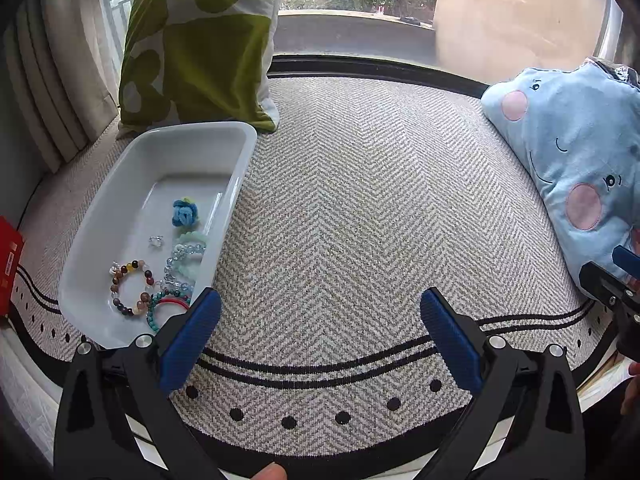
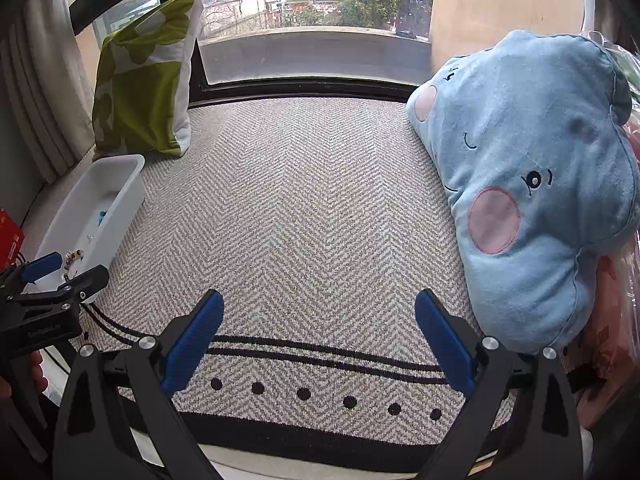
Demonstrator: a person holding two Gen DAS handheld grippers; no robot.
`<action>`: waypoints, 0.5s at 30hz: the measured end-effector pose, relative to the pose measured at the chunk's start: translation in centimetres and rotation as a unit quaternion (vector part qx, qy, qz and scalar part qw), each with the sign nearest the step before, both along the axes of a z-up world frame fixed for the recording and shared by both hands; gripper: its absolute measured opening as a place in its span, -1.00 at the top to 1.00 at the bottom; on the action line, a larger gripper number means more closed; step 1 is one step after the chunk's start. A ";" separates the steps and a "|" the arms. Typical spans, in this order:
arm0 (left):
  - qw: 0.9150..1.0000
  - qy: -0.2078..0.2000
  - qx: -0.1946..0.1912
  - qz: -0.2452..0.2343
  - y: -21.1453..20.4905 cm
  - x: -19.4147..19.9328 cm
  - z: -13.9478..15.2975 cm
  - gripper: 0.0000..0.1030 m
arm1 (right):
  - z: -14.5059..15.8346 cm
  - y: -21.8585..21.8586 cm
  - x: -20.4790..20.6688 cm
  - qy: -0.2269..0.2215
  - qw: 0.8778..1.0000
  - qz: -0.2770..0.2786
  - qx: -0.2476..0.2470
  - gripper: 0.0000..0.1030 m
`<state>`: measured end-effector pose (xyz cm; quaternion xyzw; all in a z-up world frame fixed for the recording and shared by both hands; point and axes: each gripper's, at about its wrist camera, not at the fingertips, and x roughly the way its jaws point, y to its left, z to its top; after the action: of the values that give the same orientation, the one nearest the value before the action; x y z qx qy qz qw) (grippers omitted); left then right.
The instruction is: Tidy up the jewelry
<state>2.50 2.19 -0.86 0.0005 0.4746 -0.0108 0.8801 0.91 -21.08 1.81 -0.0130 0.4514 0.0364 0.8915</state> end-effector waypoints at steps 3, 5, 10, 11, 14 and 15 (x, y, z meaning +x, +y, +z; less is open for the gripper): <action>1.000 -0.003 -0.005 -0.002 0.0 -0.1 0.1 -0.90 | 0.0 0.3 -0.2 -0.001 1.000 0.001 -0.001 -0.85; 1.000 -0.005 -0.007 -0.001 -0.1 -0.1 0.2 -0.90 | 0.0 0.3 -0.2 -0.001 1.000 0.003 -0.001 -0.85; 1.000 -0.016 -0.003 -0.003 -0.3 -0.2 0.6 -0.90 | 0.1 0.5 -0.2 -0.002 1.000 0.005 -0.002 -0.85; 1.000 -0.015 -0.004 -0.006 -0.4 -0.2 0.6 -0.90 | 0.1 0.5 -0.2 -0.002 1.000 0.006 -0.002 -0.85; 1.000 -0.018 -0.005 -0.009 -0.5 -0.2 0.7 -0.90 | 0.0 0.5 -0.3 -0.002 1.000 0.006 -0.001 -0.85; 1.000 -0.018 -0.003 -0.011 -0.6 -0.2 0.7 -0.90 | 0.1 0.6 -0.3 -0.002 1.000 0.005 -0.001 -0.85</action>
<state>2.27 1.55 -0.16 0.0029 0.4585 -0.0216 0.8884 0.57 -20.50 1.86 -0.0163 0.4498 0.0404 0.8921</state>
